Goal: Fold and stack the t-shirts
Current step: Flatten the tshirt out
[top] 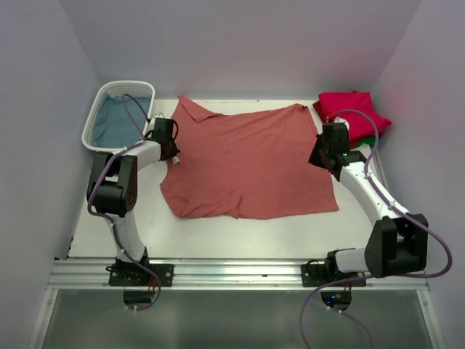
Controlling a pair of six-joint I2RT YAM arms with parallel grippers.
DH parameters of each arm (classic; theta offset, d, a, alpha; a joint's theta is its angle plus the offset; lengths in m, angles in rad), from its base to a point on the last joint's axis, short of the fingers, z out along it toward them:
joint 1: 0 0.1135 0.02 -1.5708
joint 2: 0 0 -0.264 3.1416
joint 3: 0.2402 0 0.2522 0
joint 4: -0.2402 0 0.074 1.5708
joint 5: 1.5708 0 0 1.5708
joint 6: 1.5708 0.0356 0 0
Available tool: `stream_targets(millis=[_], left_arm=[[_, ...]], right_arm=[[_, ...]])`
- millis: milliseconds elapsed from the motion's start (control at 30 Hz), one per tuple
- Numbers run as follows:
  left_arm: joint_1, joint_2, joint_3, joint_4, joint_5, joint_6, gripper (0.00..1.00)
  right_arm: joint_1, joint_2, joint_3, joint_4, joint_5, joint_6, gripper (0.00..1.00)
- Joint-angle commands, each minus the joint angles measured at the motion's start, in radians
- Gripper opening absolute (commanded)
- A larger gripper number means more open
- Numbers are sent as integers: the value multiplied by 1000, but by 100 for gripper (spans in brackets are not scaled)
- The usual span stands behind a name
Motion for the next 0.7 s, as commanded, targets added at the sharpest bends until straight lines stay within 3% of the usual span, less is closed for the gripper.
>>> stream_targets(millis=[0,100,267,300,400,467,500,667], left_arm=[[14,22,121,-13,-62,41,0],[14,-9,149,62,-29,95,0],[10,-179,14,301,94,146,0],[-4,-231,0,293,96,143,6],[-80,-274,0,117,99,120,38],[-130,-276,1,-42,107,88,47],[-180,-282,-12,-74,98,75,49],[-234,-372,-207,-106,122,11,50]], right_arm=[[5,-19,-10,-12,-22,2,0],[8,-15,-15,-12,-30,4,0],[28,-41,-42,-3,-35,6,0],[35,-53,-44,-5,-38,5,2],[55,-68,-46,-21,-29,-2,34],[66,-79,-47,-31,-32,-7,42],[75,-82,-49,-37,-32,-7,49],[94,-111,-72,-45,-15,1,50]])
